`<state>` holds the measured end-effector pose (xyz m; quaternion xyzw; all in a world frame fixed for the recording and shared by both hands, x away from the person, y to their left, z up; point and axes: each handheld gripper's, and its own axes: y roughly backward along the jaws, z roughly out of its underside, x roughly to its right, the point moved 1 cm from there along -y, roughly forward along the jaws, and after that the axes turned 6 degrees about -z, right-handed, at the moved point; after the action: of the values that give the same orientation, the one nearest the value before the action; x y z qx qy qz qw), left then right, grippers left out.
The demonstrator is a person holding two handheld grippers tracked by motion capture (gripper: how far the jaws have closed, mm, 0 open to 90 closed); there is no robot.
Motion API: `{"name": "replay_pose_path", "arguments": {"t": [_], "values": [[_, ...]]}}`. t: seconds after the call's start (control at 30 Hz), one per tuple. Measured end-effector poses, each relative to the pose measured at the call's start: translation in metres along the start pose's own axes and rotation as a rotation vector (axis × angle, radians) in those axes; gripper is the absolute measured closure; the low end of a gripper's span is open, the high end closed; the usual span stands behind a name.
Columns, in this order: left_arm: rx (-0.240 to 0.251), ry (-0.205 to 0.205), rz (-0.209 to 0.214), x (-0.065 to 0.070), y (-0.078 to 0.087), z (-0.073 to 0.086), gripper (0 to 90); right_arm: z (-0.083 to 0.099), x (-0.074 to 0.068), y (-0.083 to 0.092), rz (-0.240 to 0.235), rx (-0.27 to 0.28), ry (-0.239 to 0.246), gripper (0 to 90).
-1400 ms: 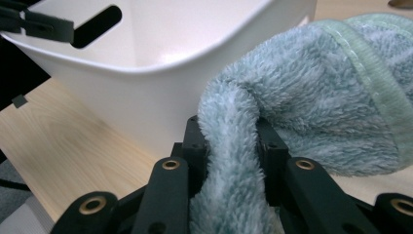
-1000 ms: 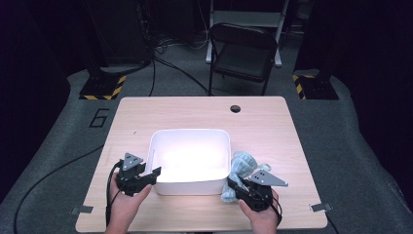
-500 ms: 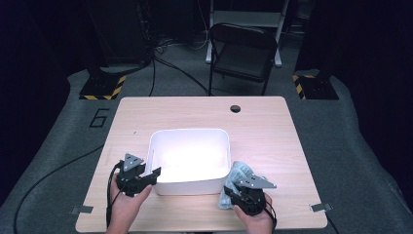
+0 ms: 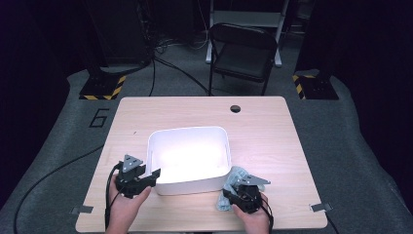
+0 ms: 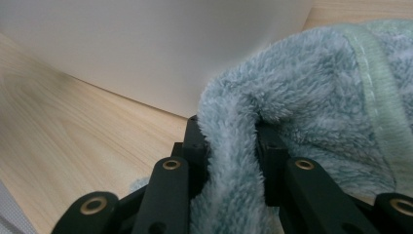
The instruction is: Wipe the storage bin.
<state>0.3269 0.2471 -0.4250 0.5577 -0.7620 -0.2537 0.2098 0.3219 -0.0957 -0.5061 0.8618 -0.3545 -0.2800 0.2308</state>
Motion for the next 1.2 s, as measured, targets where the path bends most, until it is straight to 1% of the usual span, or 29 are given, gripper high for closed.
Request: {"name": "replay_pose_path", "arguments": {"t": [0.03,0.1,0.17,0.3,0.33,0.4,0.5,0.57,0.6,0.7,0.77,0.83,0.9,0.97,1.03,1.07,1.13,1.2], "values": [[0.001,0.000,-0.001,0.001,0.000,0.000,50.2,-0.001,-0.001,0.001,-0.005,0.005,-0.009,71.8],[-0.001,0.004,0.001,0.001,0.000,0.000,50.1,-0.003,-0.002,0.004,-0.007,0.025,-0.008,71.7],[-0.006,0.007,0.004,0.001,0.000,0.000,49.9,-0.006,-0.005,0.007,-0.012,0.043,0.003,71.7],[0.003,0.013,0.011,0.002,0.000,0.000,49.5,-0.012,-0.012,0.013,-0.024,0.082,0.019,71.7],[0.004,0.012,0.015,0.002,0.000,0.000,49.5,-0.013,-0.014,0.015,-0.022,0.093,0.026,71.8],[0.005,0.015,0.024,0.003,0.000,0.000,49.4,-0.016,-0.019,0.020,-0.035,0.109,0.038,71.8],[0.008,0.017,0.042,0.004,0.000,0.000,49.2,-0.023,-0.027,0.027,-0.047,0.142,0.082,71.8],[0.011,0.015,0.042,0.005,0.000,0.000,49.0,-0.027,-0.032,0.031,-0.052,0.156,0.101,71.8],[0.010,0.016,0.044,0.005,0.000,0.000,49.1,-0.028,-0.033,0.032,-0.056,0.164,0.114,71.8],[0.010,0.018,0.046,0.005,0.001,0.000,49.2,-0.028,-0.032,0.031,-0.060,0.166,0.112,72.0],[0.019,0.010,0.041,0.006,0.001,0.000,50.0,-0.028,-0.029,0.029,-0.061,0.167,0.110,72.1],[0.020,0.006,0.041,0.006,0.001,-0.001,50.5,-0.027,-0.027,0.027,-0.054,0.158,0.115,72.2],[0.018,0.007,0.048,0.005,0.001,-0.001,50.6,-0.025,-0.022,0.022,-0.051,0.138,0.104,72.3],[0.021,0.017,0.056,0.004,0.000,-0.001,50.5,-0.021,-0.017,0.015,-0.056,0.110,0.082,72.2],[0.023,0.018,0.059,0.004,0.000,-0.001,50.6,-0.017,-0.013,0.008,-0.055,0.075,0.060,72.2],[0.021,0.016,0.059,0.004,0.000,-0.001,50.5,-0.014,-0.011,0.004,-0.056,0.052,0.061,72.2],[0.023,0.014,0.056,0.005,0.000,-0.001,50.5,-0.010,-0.007,-0.004,-0.057,0.016,0.042,72.1],[0.029,0.011,0.045,0.006,0.000,-0.001,50.5,-0.007,-0.005,-0.008,-0.056,-0.007,0.037,72.0]]}}
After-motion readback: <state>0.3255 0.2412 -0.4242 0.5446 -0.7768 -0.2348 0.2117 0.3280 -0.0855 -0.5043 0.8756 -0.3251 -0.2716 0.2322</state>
